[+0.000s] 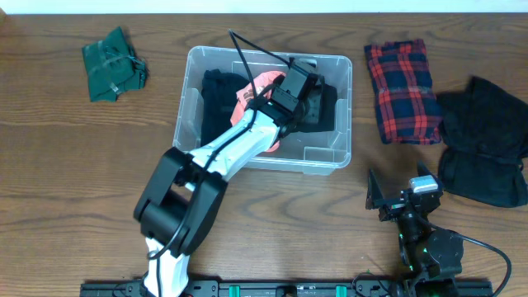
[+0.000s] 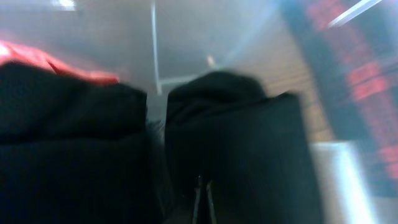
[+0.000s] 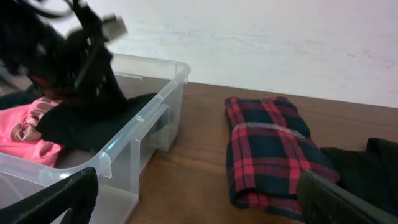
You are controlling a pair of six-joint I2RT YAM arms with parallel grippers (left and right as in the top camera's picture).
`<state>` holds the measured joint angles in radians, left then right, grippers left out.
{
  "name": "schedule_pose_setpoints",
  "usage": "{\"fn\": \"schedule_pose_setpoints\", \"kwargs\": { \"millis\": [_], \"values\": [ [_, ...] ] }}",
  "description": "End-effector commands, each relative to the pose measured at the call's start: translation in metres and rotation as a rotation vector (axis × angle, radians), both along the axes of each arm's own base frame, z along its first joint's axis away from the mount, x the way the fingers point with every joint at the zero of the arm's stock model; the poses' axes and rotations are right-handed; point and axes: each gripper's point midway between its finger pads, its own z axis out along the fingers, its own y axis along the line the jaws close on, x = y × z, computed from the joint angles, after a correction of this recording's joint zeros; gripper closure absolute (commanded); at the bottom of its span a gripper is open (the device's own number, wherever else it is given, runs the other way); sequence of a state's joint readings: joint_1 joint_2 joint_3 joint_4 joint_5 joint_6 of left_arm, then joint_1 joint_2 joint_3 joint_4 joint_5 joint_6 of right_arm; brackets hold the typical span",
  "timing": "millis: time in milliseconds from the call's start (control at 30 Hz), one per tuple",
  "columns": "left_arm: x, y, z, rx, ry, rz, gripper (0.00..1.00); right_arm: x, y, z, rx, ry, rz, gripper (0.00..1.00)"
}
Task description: Pack container
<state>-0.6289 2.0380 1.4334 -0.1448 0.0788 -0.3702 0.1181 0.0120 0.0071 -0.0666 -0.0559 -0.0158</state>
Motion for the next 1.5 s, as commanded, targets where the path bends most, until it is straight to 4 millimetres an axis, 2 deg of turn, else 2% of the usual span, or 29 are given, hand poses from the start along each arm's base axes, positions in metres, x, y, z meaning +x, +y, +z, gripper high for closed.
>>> {"fn": "schedule_pose_setpoints", "kwargs": {
  "millis": [0,133,233,333,567,700,800,900,1167,1333,1400,1467],
  "values": [
    [0.000,-0.002,-0.021,0.010,0.038,0.000,0.94,-0.001,0.002,0.000,-0.015,-0.003,0.009,0.01],
    [-0.003,0.000,-0.047,0.041,0.081,0.000,0.94,-0.001,0.002,0.000,-0.015,-0.003,0.010,0.01],
    [-0.001,0.000,-0.043,0.034,0.071,0.001,0.94,-0.001,0.002,0.000,-0.015,-0.003,0.009,0.01],
    [0.003,-0.003,-0.026,0.008,0.035,0.001,0.94,-0.001,0.002,0.000,-0.015,-0.003,0.009,0.01],
    [0.007,-0.006,0.039,-0.045,-0.079,-0.023,0.94,-0.001,0.002,0.000,-0.015,-0.003,0.010,0.01],
    [0.003,0.000,0.058,-0.024,-0.113,-0.039,0.94,-0.001,0.002,0.000,-0.015,-0.003,0.009,0.01],
    [0.004,0.015,0.052,0.048,-0.107,0.012,0.94,-0.001,0.002,0.000,-0.015,-0.003,0.010,0.01],
    [0.000,0.032,0.037,0.130,-0.076,0.053,0.94,-0.001,0.002,0.000,-0.015,-0.003,0.009,0.01],
    [-0.013,0.060,-0.003,0.261,-0.006,0.095,0.94,-0.001,0.002,0.000,-0.015,-0.003,0.010,0.01],
    [-0.017,0.066,-0.030,0.303,0.040,0.094,0.94,-0.001,0.002,0.000,-0.015,-0.003,0.009,0.01],
    [-0.016,0.065,-0.031,0.302,0.039,0.094,0.94,-0.001,0.002,0.000,-0.015,-0.003,0.010,0.01],
    [-0.012,0.062,-0.024,0.286,0.020,0.097,0.94,-0.001,0.002,0.000,-0.015,-0.003,0.009,0.01]
  ]
}}
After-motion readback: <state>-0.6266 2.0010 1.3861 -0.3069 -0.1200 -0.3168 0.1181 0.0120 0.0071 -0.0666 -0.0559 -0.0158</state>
